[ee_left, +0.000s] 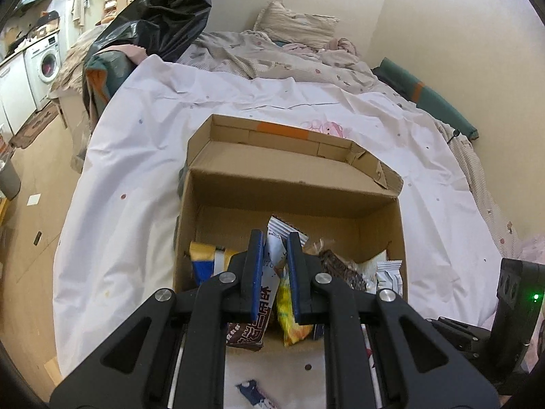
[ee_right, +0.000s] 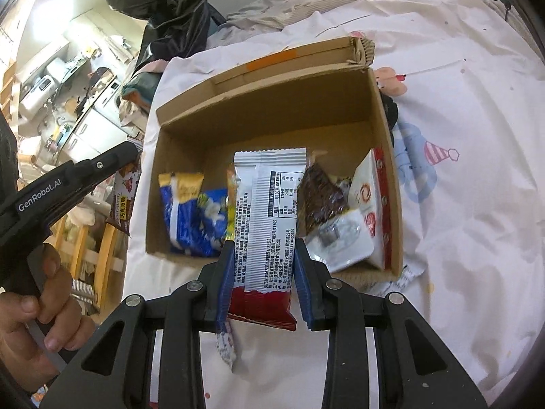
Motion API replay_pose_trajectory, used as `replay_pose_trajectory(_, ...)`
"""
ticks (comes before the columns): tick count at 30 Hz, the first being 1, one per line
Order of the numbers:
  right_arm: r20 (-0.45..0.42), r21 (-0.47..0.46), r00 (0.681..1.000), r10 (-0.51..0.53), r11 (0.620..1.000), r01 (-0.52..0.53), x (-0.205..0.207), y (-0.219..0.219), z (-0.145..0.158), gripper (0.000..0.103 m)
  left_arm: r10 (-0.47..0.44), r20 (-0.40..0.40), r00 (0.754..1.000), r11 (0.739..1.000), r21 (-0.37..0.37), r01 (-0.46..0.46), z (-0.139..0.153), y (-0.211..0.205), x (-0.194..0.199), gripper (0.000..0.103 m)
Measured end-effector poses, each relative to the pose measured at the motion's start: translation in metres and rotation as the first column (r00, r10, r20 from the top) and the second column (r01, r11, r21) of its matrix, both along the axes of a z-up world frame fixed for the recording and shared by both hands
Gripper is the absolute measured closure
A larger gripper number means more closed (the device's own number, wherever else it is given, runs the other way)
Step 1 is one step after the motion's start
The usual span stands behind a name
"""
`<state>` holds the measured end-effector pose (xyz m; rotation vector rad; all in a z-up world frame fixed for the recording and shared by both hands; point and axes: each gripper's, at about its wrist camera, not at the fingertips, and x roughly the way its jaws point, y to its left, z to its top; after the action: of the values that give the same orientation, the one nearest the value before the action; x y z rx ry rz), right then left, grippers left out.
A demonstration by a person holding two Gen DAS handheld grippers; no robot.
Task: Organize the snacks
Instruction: 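Carry the chocolate bar and white bar into the box and open both tools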
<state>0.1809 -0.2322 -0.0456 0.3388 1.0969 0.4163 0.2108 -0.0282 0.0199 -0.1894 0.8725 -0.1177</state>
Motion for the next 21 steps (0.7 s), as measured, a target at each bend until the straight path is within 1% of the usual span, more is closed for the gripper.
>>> replay_pose_trajectory(7, 0.005, -0.027, 1.0, 0.005, 1.0, -0.005, 0.027, 0.003, -0.002, 0.069, -0.027, 0.005, 1.0, 1.0, -0.001, 0.027, -0.01, -0.006, 0.015, 0.092)
replay_pose_trajectory(10, 0.004, -0.053, 1.0, 0.002, 0.999, -0.002, 0.037, 0.003, -0.007, 0.069, -0.045, 0.018, 0.999, 0.998, 0.035, 0.045, -0.016, -0.011, 0.018, 0.092)
replay_pose_trajectory(12, -0.01, -0.049, 1.0, -0.01, 0.999, 0.01, 0.041, 0.002, -0.011, 0.069, -0.053, 0.019, 0.998, 0.998, 0.047, 0.052, -0.019, -0.013, 0.019, 0.092)
replay_pose_trajectory(14, -0.028, -0.029, 0.999, -0.024, 0.999, 0.024, 0.041, 0.001, -0.016, 0.069, -0.054, 0.015, 0.998, 0.998, 0.035, 0.053, -0.021, -0.012, 0.023, 0.092)
replay_pose_trajectory(17, -0.042, -0.038, 0.999, -0.035, 0.999, 0.033, 0.043, 0.0, -0.023, 0.069, -0.046, 0.009, 0.999, 0.999, 0.025, 0.046, -0.025, -0.011, 0.028, 0.091)
replay_pose_trajectory(21, -0.063, -0.038, 0.997, -0.041, 0.999, 0.038, 0.045, -0.001, -0.03, 0.069, -0.042, -0.019, 0.999, 0.999, 0.011, 0.042, -0.032, -0.011, 0.031, 0.09)
